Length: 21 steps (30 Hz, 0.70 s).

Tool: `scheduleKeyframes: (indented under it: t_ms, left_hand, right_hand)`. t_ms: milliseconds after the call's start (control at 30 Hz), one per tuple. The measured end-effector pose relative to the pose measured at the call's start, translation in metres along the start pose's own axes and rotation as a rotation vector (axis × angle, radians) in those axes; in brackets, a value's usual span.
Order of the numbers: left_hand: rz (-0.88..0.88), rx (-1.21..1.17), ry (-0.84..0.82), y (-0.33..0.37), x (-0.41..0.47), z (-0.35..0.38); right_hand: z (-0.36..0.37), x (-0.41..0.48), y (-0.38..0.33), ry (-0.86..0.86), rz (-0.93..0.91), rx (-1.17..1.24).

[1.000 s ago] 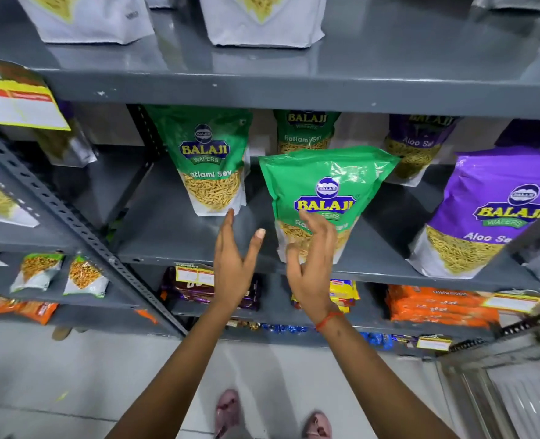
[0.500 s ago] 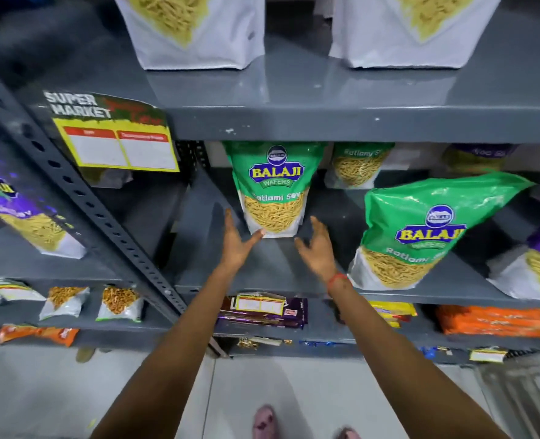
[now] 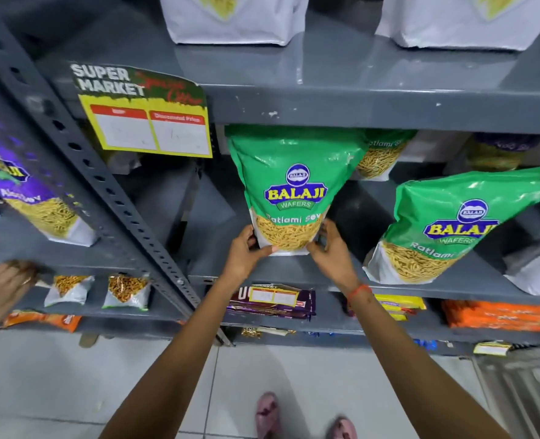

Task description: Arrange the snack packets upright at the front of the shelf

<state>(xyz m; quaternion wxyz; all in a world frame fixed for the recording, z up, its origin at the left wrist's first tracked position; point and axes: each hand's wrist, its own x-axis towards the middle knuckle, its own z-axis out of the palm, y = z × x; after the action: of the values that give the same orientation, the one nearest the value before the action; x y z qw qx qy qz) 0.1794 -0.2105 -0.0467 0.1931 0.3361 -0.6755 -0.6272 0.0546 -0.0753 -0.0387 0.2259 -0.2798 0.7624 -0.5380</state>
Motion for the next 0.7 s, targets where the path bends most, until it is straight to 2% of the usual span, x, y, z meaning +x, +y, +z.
scheduleKeyframes:
  t_ms: [333, 500, 600, 700]
  left_hand:
    - [0.023, 0.066, -0.051, -0.020, -0.042, -0.003]
    - [0.001, 0.158, -0.037, -0.004, -0.056, 0.003]
    - [-0.022, 0.379, 0.095, 0.013, -0.070, 0.013]
    - [-0.084, 0.774, 0.229, 0.043, -0.104, 0.042]
  right_hand:
    - [-0.001, -0.054, 0.000, -0.021, -0.010, 0.017]
    - [-0.005, -0.059, -0.009, -0.070, -0.033, -0.075]
    - [-0.010, -0.057, -0.010, -0.076, -0.037, -0.282]
    - [-0.026, -0.070, -0.018, -0.172, -0.007, -0.562]
